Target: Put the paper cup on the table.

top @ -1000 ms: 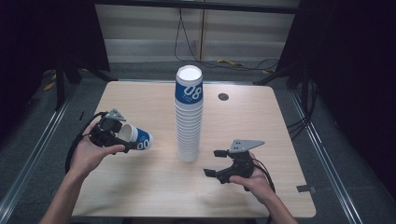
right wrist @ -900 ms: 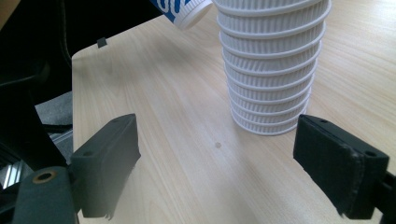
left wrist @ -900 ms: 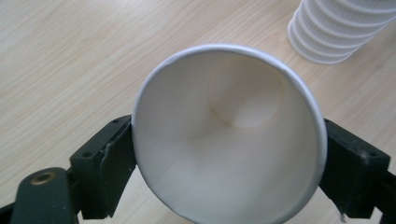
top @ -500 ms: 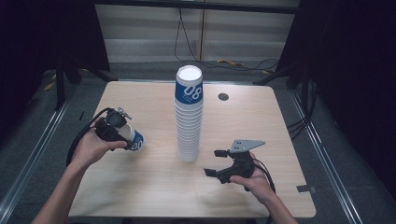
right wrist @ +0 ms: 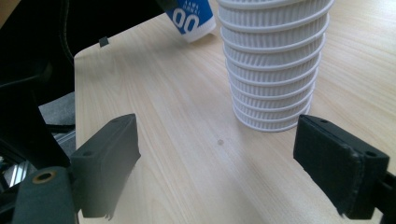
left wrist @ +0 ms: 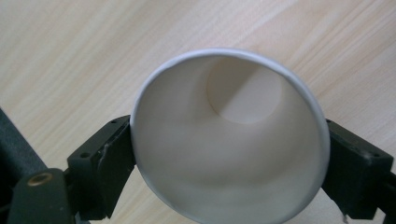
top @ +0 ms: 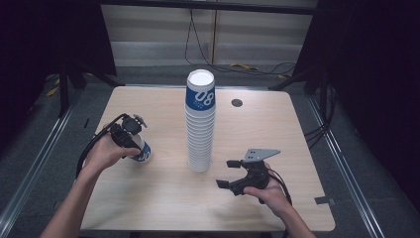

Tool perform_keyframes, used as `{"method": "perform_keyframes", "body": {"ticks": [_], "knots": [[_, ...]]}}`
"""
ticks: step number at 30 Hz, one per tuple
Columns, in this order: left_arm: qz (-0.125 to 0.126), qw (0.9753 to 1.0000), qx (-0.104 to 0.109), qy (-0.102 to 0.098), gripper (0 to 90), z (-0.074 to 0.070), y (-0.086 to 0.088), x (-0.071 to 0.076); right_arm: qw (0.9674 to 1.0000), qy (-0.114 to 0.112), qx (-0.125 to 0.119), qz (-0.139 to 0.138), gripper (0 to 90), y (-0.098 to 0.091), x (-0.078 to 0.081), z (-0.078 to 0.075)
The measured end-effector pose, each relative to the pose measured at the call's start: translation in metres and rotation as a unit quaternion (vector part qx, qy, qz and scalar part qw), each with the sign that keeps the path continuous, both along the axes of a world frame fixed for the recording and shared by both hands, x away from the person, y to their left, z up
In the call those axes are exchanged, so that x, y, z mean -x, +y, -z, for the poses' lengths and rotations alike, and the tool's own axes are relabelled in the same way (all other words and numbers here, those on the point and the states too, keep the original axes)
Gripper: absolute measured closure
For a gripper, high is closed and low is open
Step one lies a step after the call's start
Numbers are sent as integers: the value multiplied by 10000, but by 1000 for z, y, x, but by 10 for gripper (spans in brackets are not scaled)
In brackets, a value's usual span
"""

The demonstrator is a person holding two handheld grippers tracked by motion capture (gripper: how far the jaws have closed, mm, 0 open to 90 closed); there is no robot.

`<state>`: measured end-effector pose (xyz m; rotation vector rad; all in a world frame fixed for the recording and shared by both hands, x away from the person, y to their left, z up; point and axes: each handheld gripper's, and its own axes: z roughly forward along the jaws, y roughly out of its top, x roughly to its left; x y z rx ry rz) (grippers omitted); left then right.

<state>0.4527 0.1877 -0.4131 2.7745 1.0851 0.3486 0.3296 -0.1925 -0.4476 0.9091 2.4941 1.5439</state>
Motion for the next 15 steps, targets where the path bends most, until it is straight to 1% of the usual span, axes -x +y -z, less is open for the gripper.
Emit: {"method": "perform_keyframes", "body": {"ticks": [2,4,6,9,10,12,13,15], "knots": [[-16,10000,-26,-1,129,0,-2,-1,10000,-7,-6,23,144,-1,0,-1],[55,9999,-86,-6,127,0,-6,-1,10000,-1,-10,28,144,-1,0,0],[77,10000,-27,18,126,0,-8,-4,10000,20,5,8,144,-1,0,0],[34,9999,148,-31,122,2,-7,-7,10000,36,32,-33,143,1,0,1],[47,9997,236,-74,121,3,-6,-9,10000,39,35,-53,144,1,1,1],[18,9996,292,-64,118,6,-4,-10,10000,32,34,-53,143,1,1,1],[-3,9994,330,-109,113,7,-4,-10,10000,38,32,-48,144,0,0,1],[-19,9988,474,-144,112,9,-1,-11,10000,43,28,-35,143,0,0,1]]}}
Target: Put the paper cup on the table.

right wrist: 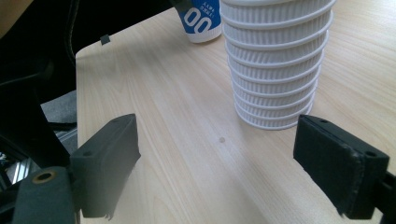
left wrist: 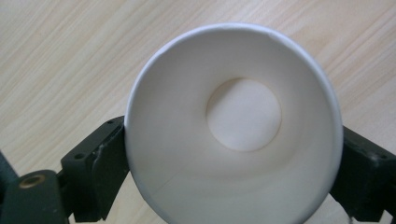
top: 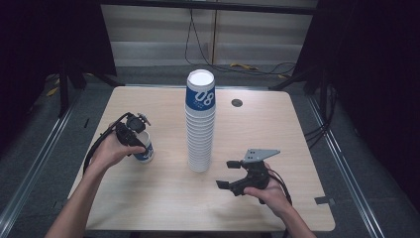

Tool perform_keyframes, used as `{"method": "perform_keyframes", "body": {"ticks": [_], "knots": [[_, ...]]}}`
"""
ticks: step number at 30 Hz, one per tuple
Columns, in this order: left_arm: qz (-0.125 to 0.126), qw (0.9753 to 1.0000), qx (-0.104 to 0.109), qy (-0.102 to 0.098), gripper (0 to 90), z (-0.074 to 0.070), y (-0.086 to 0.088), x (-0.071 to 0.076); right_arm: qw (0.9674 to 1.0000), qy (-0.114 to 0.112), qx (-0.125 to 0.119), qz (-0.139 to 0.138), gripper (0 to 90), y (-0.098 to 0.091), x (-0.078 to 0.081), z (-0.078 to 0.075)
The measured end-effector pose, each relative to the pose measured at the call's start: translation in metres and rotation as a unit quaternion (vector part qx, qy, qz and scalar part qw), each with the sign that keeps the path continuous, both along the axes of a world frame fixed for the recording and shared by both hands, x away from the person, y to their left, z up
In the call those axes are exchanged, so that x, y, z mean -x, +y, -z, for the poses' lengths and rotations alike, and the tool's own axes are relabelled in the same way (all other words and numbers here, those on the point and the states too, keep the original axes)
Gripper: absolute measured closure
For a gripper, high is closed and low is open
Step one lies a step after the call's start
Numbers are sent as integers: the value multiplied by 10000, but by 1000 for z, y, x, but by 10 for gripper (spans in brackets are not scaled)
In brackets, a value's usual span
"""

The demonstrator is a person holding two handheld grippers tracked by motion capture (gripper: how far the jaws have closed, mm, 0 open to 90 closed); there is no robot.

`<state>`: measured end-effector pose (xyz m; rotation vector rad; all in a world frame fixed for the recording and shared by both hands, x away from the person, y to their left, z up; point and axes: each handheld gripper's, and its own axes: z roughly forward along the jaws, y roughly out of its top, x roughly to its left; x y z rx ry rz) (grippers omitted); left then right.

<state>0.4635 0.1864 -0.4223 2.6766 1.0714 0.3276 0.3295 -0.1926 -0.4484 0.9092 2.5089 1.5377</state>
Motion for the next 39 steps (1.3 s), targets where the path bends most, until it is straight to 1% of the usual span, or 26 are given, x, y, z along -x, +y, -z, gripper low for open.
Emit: {"method": "perform_keyframes", "body": {"ticks": [3,6,7,10,11,13,14,15,16,18,20,21,22,23,24,25,26,27,29,30,32,33,34,36,38,39], "knots": [[-23,9999,90,-46,108,3,4,-1,10000,-4,10,3,143,0,0,0],[-48,9998,175,-109,106,5,7,2,10000,11,18,-8,144,1,0,0],[-39,9997,204,-146,108,6,8,4,10000,11,20,-13,144,1,0,0],[-68,9989,376,-277,113,9,11,9,10000,10,21,-18,144,1,0,0],[-31,9986,413,-342,115,11,12,11,10000,11,19,-11,144,1,0,0],[27,9973,601,-415,130,14,14,13,10000,15,9,-4,144,0,0,0],[123,9962,670,-551,137,16,15,15,10000,17,14,-3,144,1,0,0],[176,9953,696,-652,141,18,16,16,10000,22,4,-7,144,1,0,0],[150,9951,681,-701,145,20,17,17,10000,20,-7,-9,144,0,0,0],[76,9946,767,-692,157,23,20,18,10000,7,-7,6,143,0,0,0],[33,9932,907,-726,160,25,24,20,10000,9,-17,6,144,0,0,0],[12,9930,926,-739,160,26,26,21,10000,5,-16,9,144,0,0,0],[21,9921,970,-798,160,27,27,23,10000,5,-20,11,144,0,0,-1],[57,9905,1085,-845,161,28,30,24,10000,1,-28,6,144,0,0,-1],[32,9891,1207,-847,164,30,34,26,10000,5,-45,1,143,-1,1,-1],[17,9885,1242,-859,165,32,37,28,10000,0,-59,0,144,-1,1,-2],[13,9881,1234,-917,165,34,40,29,10000,-23,-71,17,144,-2,1,-3],[-7,9875,1282,-917,165,36,42,31,10000,-49,-81,32,144,-2,1,-3],[1,9870,1311,-932,164,35,46,35,9999,-49,-87,67,143,-3,1,-4],[-50,9866,1321,-952,165,35,48,37,9999,-51,-77,79,143,-3,1,-3],[-166,9868,1285,-969,164,35,50,41,9999,-57,-65,86,143,-3,1,-4],[-201,9861,1317,-998,164,34,51,42,9999,-74,-57,82,143,-3,1,-4],[-245,9846,1420,-992,158,35,53,44,9999,-91,-45,86,143,-2,1,-3],[-176,9814,1678,-922,162,36,57,49,9999,-113,-51,104,143,-2,1,-3],[-109,9792,1801,-927,163,37,60,53,9998,-147,-2,163,144,-2,1,-3],[-78,9780,1845,-966,162,38,60,55,9997,-152,-1,196,144,-2,1,-3]]}}
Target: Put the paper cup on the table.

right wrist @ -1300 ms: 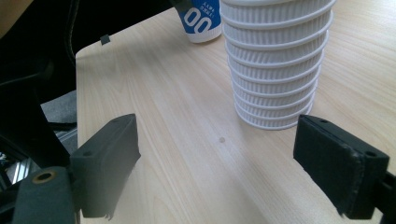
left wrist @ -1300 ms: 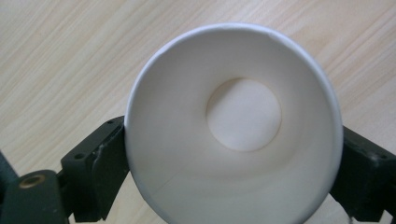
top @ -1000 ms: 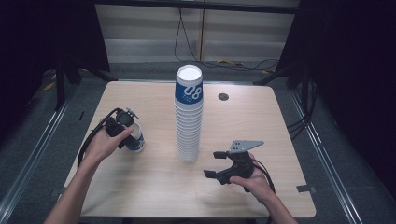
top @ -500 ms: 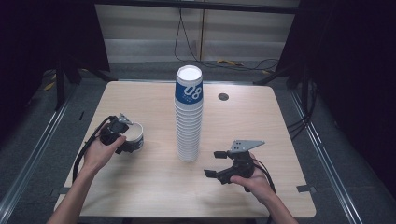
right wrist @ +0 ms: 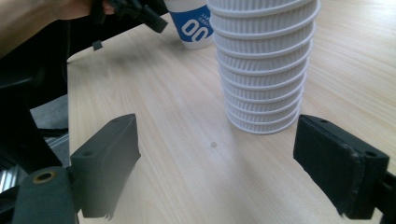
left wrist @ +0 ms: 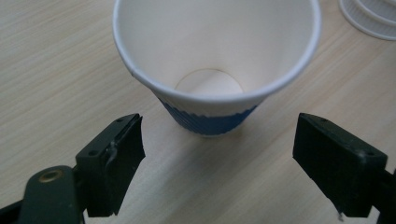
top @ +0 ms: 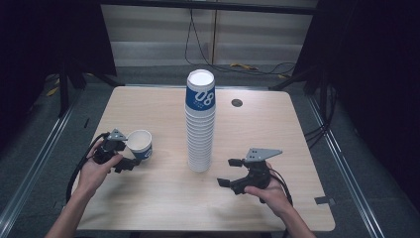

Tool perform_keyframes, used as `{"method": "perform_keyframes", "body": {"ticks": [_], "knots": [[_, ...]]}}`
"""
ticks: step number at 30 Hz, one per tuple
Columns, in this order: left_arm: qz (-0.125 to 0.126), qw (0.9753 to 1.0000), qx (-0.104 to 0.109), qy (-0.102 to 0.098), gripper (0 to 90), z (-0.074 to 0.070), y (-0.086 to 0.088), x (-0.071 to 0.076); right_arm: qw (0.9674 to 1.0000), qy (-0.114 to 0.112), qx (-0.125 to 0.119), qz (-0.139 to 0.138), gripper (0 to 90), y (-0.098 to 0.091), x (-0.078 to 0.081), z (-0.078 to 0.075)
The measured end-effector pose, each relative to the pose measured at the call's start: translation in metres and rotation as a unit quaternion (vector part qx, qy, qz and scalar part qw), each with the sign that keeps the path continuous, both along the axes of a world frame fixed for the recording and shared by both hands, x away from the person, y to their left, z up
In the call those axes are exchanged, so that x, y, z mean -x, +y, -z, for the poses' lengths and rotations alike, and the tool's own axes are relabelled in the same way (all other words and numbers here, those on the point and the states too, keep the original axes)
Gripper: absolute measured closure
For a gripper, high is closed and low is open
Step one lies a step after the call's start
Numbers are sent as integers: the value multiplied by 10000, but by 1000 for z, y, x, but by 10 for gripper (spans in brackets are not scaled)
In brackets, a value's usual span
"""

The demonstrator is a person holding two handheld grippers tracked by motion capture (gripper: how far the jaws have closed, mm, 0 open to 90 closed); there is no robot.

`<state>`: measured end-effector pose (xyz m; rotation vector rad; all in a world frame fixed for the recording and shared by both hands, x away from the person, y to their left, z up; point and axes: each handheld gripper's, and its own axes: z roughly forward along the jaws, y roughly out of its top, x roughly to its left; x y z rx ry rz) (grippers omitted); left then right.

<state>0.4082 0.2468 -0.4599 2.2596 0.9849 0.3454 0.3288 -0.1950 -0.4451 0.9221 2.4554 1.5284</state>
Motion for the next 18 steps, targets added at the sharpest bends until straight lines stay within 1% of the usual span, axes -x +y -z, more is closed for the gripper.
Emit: {"method": "perform_keyframes", "body": {"ticks": [2,3,4,6,7,8,10,12,14,15,16,17,18], "knots": [[1,10000,-82,-53,162,-1,1,5,10000,-14,-14,74,145,-1,0,0],[-2,9999,-75,-93,162,-2,1,8,10000,-38,-4,89,145,-2,0,-1],[2,9999,-29,-121,161,-3,2,11,9999,-73,15,111,146,-2,0,-1],[-39,9998,140,-116,160,-4,2,17,9998,-123,13,179,142,-4,1,-2],[-54,9997,190,-158,159,-4,2,20,9996,-147,24,227,142,-4,1,-3],[-85,9996,195,-208,160,-4,0,24,9995,-158,21,268,142,-5,1,-3],[-6,9995,179,-248,158,-4,-3,31,9993,-161,1,334,142,-7,0,-3],[33,9994,159,-316,165,-4,-6,39,9990,-208,37,387,141,-8,0,-4],[2,9991,271,-329,162,-5,-7,46,9990,-219,16,389,142,-9,1,-5],[2,9987,340,-376,160,-5,-7,49,9989,-245,18,393,142,-9,1,-5],[-59,9982,397,-438,160,-5,-8,53,9988,-242,16,417,142,-9,1,-5],[-92,9981,363,-481,161,-4,-9,56,9988,-248,9,434,143,-10,1,-5],[-127,9979,384,-507,158,-2,-10,59,9986,-252,9,460,143,-10,1,-5]]}}
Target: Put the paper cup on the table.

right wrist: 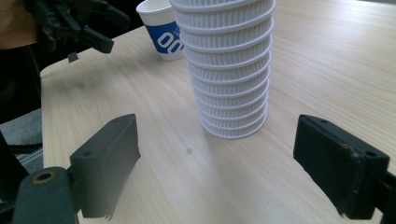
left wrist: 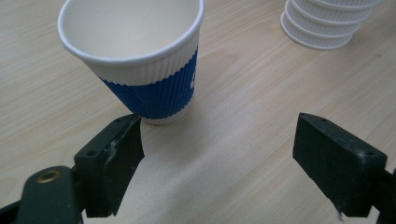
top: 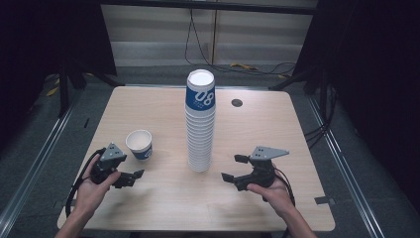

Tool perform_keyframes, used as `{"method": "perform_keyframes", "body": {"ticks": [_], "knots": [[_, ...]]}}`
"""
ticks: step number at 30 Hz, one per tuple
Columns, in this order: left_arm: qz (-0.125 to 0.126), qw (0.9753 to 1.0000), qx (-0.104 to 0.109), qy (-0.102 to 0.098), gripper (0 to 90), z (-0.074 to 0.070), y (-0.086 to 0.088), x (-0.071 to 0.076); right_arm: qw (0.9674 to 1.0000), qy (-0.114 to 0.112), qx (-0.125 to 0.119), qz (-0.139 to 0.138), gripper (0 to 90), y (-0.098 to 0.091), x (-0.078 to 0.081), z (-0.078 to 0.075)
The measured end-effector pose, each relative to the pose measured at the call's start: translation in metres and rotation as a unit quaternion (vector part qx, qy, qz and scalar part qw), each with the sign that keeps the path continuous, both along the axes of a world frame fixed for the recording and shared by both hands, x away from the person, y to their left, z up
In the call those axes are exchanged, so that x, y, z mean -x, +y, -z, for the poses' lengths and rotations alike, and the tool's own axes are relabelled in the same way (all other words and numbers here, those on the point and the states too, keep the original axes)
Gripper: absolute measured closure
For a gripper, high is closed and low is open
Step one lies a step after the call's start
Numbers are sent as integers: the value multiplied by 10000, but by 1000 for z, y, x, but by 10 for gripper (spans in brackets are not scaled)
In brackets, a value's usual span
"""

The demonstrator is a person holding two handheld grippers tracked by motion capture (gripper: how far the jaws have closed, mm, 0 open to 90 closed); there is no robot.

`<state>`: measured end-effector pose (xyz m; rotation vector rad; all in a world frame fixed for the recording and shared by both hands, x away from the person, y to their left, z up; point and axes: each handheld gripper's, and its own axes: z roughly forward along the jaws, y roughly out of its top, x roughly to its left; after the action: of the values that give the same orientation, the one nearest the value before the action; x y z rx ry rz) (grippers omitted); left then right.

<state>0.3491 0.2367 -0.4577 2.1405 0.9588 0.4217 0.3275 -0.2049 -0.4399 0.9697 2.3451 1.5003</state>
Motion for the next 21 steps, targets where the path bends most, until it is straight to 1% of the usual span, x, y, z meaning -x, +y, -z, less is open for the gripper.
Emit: {"method": "perform_keyframes", "body": {"ticks": [3,4,6,9,10,11,13,14,15,16,17,18,20,21], "knots": [[132,9996,207,101,159,6,-2,8,9999,-22,13,103,143,-1,1,-1],[136,9996,246,101,159,8,-3,12,9999,-52,20,107,143,-1,1,-1],[141,9996,245,70,158,12,-7,17,9999,-51,6,115,143,-1,2,-2],[262,9991,282,175,159,15,-16,20,9999,-43,13,156,143,-2,2,-1],[346,9990,231,182,163,15,-18,21,9998,-46,31,165,143,-2,3,0],[380,9988,253,192,165,15,-21,22,9998,-48,37,181,143,-1,3,0],[354,9984,415,153,159,14,-27,25,9998,-46,76,192,143,0,4,1],[411,9981,437,168,159,14,-29,26,9997,-51,110,221,143,0,5,1],[449,9979,452,139,160,13,-33,27,9995,-62,141,278,143,1,7,1],[449,9979,465,86,160,12,-36,28,9995,-65,126,291,143,0,8,2],[436,9975,547,71,158,11,-39,30,9995,-55,88,310,143,0,10,2],[494,9970,597,74,158,10,-42,31,9993,-57,89,347,143,0,11,2],[637,9966,509,122,158,13,-50,32,9991,-63,71,410,143,-1,14,2],[651,9970,411,107,161,15,-53,32,9990,-56,77,440,143,-2,16,3]]}}
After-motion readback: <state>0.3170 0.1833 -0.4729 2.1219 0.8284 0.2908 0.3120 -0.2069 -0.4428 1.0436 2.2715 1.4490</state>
